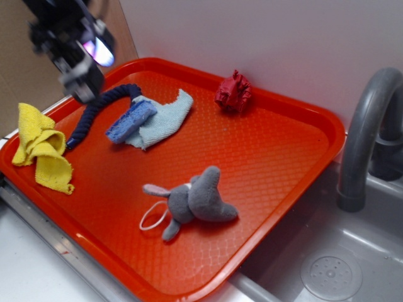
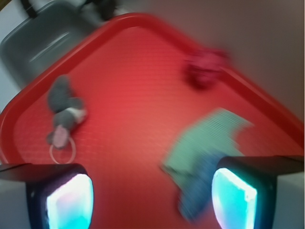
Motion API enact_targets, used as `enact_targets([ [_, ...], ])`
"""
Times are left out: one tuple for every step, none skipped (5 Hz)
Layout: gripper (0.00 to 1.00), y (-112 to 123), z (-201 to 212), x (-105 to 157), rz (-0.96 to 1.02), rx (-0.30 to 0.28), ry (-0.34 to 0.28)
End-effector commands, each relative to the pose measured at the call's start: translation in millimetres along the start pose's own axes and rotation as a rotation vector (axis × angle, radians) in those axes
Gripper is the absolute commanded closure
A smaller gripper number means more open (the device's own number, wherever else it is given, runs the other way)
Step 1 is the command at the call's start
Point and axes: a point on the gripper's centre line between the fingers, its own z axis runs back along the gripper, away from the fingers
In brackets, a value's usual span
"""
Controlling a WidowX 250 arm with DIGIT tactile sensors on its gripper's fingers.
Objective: Grab the gray animal.
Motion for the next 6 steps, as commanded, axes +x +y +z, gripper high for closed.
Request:
enact_targets([
  [0.00,-57.2,-31.2,36.1,-0.252,-0.187,-0.076],
  [0.00,-73.1,-53.6,43.9,-0.303,-0.225,-0.033],
  [0.00,-86.8,-73.5,46.4,-0.341,-0.248,0.015],
  [0.00,-96.4,-95.8,50.2,-0.383,-0.265,0.063],
  [0.00,-99.4,-108.1,49.8,-0.374,-0.271,0.098],
  [1.00,-100.1,-107.0,48.6,-0.299,-0.226,0.093],
])
